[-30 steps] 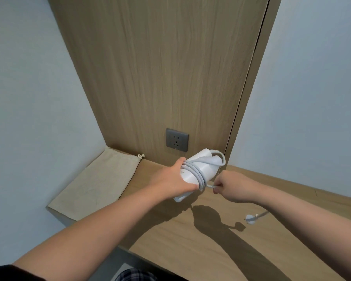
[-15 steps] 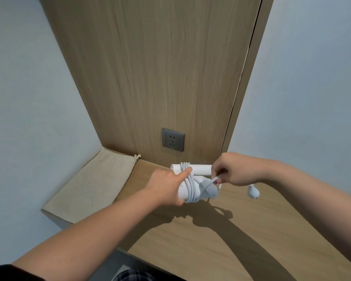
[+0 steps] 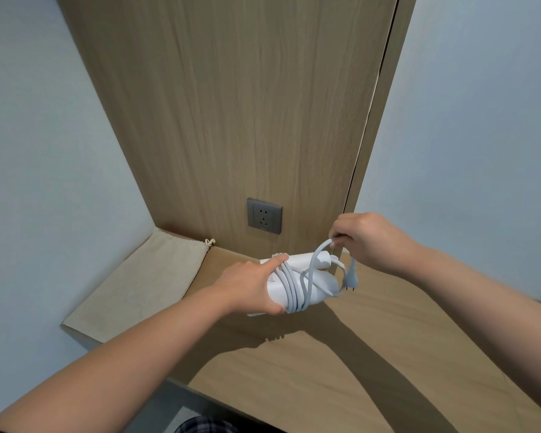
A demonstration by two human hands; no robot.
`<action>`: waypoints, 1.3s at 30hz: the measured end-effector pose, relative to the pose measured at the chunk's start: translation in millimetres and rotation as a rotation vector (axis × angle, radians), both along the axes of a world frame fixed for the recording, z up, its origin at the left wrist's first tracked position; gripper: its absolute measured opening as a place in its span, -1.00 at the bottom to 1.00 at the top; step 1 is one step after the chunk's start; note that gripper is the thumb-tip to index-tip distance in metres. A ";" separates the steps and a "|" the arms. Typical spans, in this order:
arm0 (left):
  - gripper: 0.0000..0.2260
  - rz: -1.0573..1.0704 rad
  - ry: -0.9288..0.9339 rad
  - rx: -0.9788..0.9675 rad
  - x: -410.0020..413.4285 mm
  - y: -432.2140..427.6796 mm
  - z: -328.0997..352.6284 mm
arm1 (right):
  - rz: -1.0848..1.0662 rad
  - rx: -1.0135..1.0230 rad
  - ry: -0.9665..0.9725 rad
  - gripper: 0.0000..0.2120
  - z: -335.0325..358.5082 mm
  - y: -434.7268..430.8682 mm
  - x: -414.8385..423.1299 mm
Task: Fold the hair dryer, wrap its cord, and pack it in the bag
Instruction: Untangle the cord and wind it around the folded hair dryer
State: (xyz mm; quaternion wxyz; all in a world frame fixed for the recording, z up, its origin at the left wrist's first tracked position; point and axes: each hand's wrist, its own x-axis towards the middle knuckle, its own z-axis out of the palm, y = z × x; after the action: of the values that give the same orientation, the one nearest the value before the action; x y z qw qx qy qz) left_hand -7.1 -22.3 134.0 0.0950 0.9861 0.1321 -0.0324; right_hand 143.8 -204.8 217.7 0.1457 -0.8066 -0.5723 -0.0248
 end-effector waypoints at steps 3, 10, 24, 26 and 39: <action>-0.15 0.010 0.001 -0.050 -1.3 -1.5 2.1 | 0.011 0.097 -0.035 -0.92 -0.1 -3.0 -3.2; -0.16 0.000 0.015 -0.030 1.2 -3.9 6.3 | 0.113 0.189 -0.175 -0.94 -0.5 -4.5 -7.9; -0.27 0.006 0.053 -0.204 -0.3 -6.7 8.3 | -0.048 0.207 0.057 -0.92 -10.7 -11.1 1.9; -0.27 0.009 0.043 -0.229 -0.9 -7.8 9.0 | -0.111 0.190 0.110 -0.91 -11.8 -11.8 5.8; -0.16 -0.059 -0.027 -0.216 2.5 -19.8 11.4 | -0.285 0.221 0.556 -0.80 -37.4 -0.6 2.8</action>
State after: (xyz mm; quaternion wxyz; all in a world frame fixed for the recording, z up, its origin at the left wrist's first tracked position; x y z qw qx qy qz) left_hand -4.6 -42.0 145.4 0.2016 0.9739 0.0976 -0.0359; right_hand 146.6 -205.4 180.3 0.3779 -0.8338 -0.3858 0.1144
